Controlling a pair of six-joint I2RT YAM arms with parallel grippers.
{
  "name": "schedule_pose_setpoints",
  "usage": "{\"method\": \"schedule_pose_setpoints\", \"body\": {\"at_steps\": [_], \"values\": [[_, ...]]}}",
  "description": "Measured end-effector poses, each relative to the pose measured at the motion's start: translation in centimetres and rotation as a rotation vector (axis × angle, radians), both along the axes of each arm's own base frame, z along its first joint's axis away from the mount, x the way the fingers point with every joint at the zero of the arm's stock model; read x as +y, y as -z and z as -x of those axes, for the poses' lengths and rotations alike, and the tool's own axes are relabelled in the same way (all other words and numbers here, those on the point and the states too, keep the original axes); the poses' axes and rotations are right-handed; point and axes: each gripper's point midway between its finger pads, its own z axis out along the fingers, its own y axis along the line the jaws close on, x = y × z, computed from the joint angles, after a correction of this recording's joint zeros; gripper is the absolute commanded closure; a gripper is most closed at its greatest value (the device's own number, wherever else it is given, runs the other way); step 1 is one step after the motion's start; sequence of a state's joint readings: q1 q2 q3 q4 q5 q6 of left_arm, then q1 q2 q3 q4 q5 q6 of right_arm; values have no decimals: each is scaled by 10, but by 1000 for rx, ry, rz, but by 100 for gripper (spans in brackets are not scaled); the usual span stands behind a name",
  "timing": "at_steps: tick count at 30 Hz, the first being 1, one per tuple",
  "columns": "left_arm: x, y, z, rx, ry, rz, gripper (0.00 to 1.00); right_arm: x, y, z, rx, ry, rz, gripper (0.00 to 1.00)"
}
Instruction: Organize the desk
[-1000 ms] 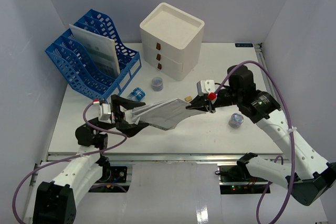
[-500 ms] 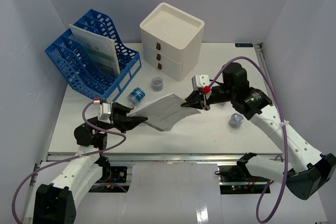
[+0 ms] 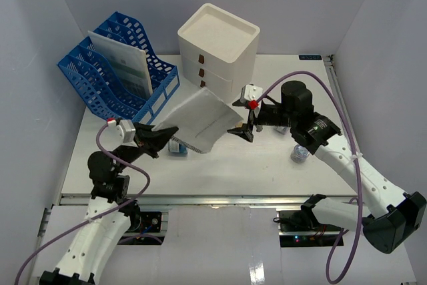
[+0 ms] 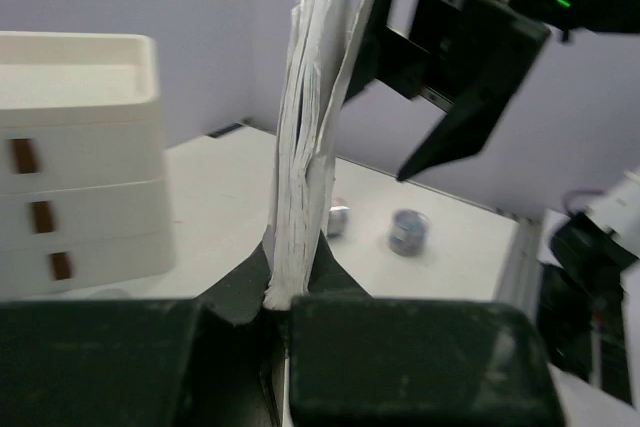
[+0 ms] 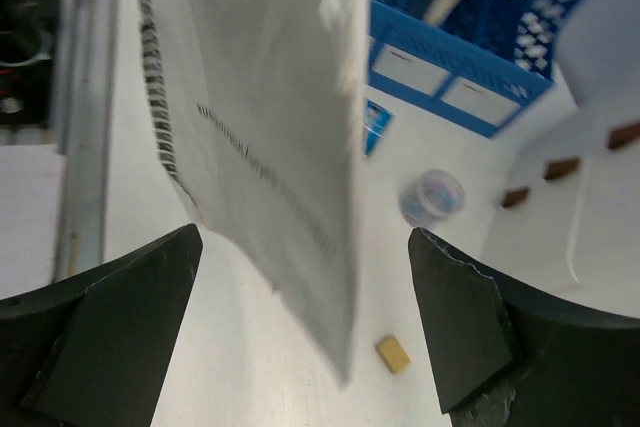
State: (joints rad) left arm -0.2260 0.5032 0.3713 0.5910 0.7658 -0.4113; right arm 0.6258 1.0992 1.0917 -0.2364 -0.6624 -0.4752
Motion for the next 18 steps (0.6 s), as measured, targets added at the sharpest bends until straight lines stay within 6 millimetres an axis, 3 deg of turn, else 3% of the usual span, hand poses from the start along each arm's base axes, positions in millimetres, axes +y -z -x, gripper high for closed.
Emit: {"method": "schedule_pose_setpoints", "body": {"at_steps": [6, 10, 14, 18], "values": [[64, -41, -52, 107, -484, 89, 100, -25, 14, -45, -28, 280, 26, 10], [103, -72, -72, 191, -722, 123, 100, -42, 30, -57, -11, 385, 35, 10], [123, -101, -82, 279, -846, 146, 100, -54, 52, -56, 20, 424, 49, 10], [138, -125, -75, 314, -909, 209, 100, -63, 74, -56, 56, 449, 56, 10]]}}
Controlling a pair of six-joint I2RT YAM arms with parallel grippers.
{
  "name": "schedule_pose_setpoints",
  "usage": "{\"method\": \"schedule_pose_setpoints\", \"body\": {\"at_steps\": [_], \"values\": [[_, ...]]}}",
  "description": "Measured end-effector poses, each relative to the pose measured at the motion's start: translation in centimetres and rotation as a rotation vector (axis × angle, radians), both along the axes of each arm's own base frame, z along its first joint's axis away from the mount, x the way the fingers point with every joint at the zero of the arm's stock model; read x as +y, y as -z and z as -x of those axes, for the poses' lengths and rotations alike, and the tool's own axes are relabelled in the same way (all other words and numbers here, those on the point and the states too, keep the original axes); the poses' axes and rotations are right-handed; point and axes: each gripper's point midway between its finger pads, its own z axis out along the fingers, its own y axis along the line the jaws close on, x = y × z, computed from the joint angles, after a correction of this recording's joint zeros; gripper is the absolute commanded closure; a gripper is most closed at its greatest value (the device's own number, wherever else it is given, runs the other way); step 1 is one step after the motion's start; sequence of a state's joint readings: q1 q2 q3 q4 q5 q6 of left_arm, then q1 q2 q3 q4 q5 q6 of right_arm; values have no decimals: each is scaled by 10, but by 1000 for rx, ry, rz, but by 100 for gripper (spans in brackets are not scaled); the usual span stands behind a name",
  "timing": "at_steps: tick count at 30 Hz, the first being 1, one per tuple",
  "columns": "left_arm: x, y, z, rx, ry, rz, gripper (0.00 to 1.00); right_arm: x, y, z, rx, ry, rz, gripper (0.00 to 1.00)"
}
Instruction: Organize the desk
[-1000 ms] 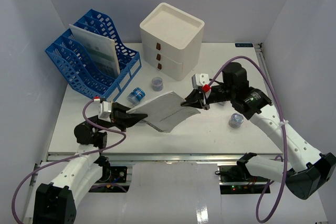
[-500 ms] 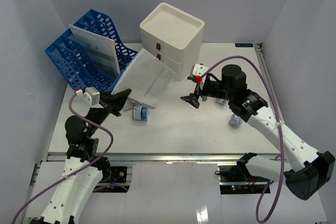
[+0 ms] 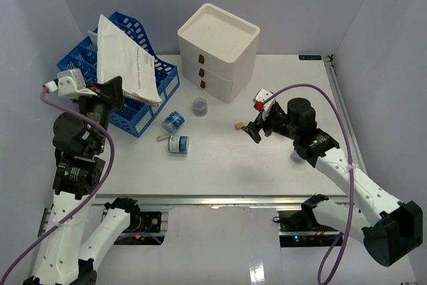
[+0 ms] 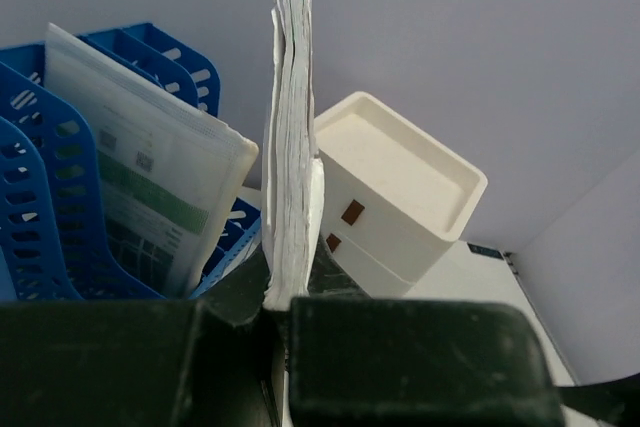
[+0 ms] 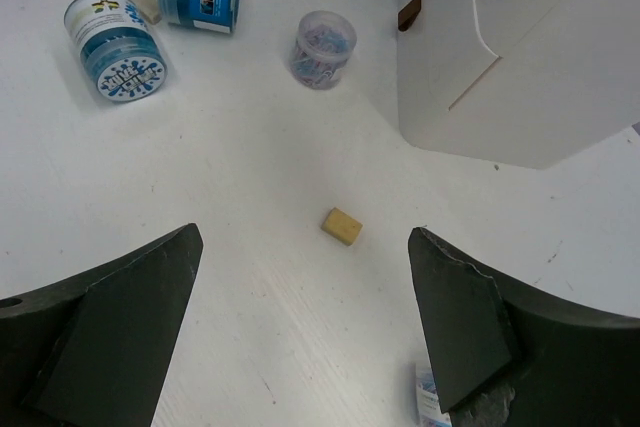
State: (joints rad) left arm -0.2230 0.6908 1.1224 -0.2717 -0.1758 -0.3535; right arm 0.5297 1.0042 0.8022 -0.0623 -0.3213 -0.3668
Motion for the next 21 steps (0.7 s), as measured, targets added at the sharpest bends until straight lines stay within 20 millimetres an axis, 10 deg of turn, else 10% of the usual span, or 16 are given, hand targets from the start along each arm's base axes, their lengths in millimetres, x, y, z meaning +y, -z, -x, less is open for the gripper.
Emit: {"method": "schedule_pose_setpoints", "body": {"at_steps": [10, 21], "values": [[49, -48, 29, -112, -233, 100, 100, -3, 38, 13, 58, -40, -22, 10], [76, -7, -48, 141, -522, 87, 100, -4, 35, 18, 35, -66, -48, 10]]}}
